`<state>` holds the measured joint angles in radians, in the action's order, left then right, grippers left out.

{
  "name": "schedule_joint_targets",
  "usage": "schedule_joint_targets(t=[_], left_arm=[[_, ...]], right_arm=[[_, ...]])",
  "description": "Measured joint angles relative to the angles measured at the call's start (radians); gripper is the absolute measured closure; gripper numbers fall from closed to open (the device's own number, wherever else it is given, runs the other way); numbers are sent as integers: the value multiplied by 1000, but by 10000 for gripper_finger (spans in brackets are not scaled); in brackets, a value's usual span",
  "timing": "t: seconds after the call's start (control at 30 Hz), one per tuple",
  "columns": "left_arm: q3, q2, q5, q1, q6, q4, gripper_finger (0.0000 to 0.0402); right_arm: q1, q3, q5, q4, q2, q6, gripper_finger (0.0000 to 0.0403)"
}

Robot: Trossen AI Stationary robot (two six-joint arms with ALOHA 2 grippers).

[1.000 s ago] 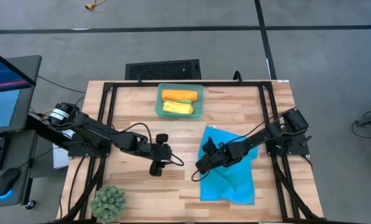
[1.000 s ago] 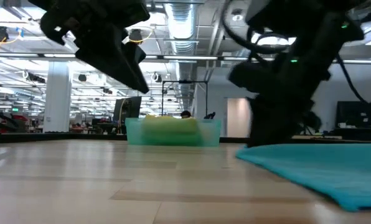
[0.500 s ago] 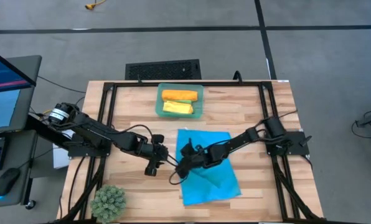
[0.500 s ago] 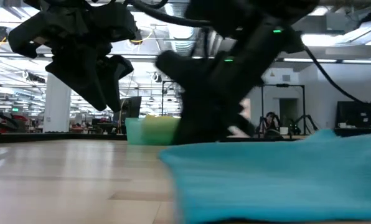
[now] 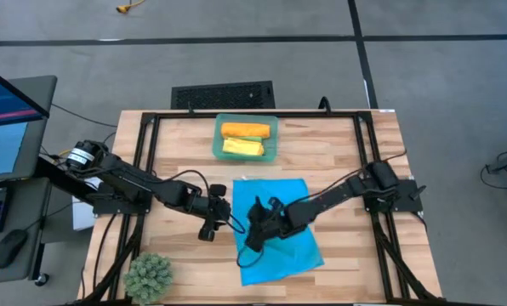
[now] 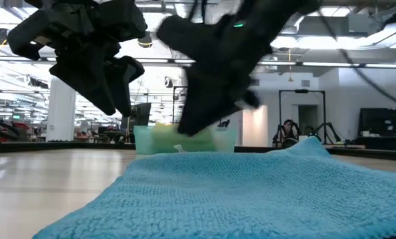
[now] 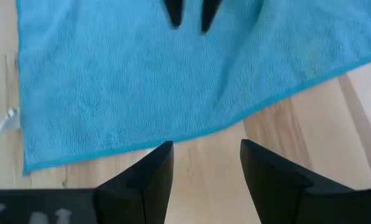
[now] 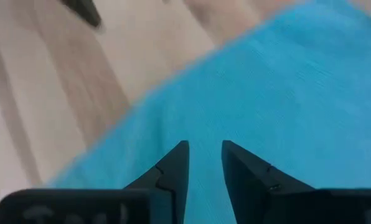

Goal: Roll microfiber towels into tight, uniform cylinder then place into a basket
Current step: Fold the blue towel

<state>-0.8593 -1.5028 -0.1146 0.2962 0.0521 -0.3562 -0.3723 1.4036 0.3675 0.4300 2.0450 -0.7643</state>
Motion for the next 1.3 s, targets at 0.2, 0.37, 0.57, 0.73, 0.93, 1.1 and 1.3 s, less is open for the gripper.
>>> schedule_joint_targets(t=[0.2, 0.37, 0.57, 0.73, 0.93, 1.1, 1.3], left_arm=[[0, 0, 0, 0, -30, 45, 223], [0, 0, 4, 0, -33, 58, 223], [0, 0, 6, 0, -32, 60, 223], [0, 0, 4, 0, -35, 62, 223], [0, 0, -35, 0, -55, 63, 223], [0, -3, -78, -1, -86, 81, 223], [0, -6, -75, 0, -160, 195, 223]], right_arm=[[-114, 3, 76, 265, -74, -107, 285], [-192, -35, 77, 459, -76, -302, 285], [-224, -108, 21, 539, -76, -410, 285], [-208, -170, -120, 580, -76, -470, 285], [-231, -213, -307, 605, -85, -565, 285], [-274, -176, -423, 643, -86, -624, 285], [-324, -81, -266, 776, -85, -635, 285]])
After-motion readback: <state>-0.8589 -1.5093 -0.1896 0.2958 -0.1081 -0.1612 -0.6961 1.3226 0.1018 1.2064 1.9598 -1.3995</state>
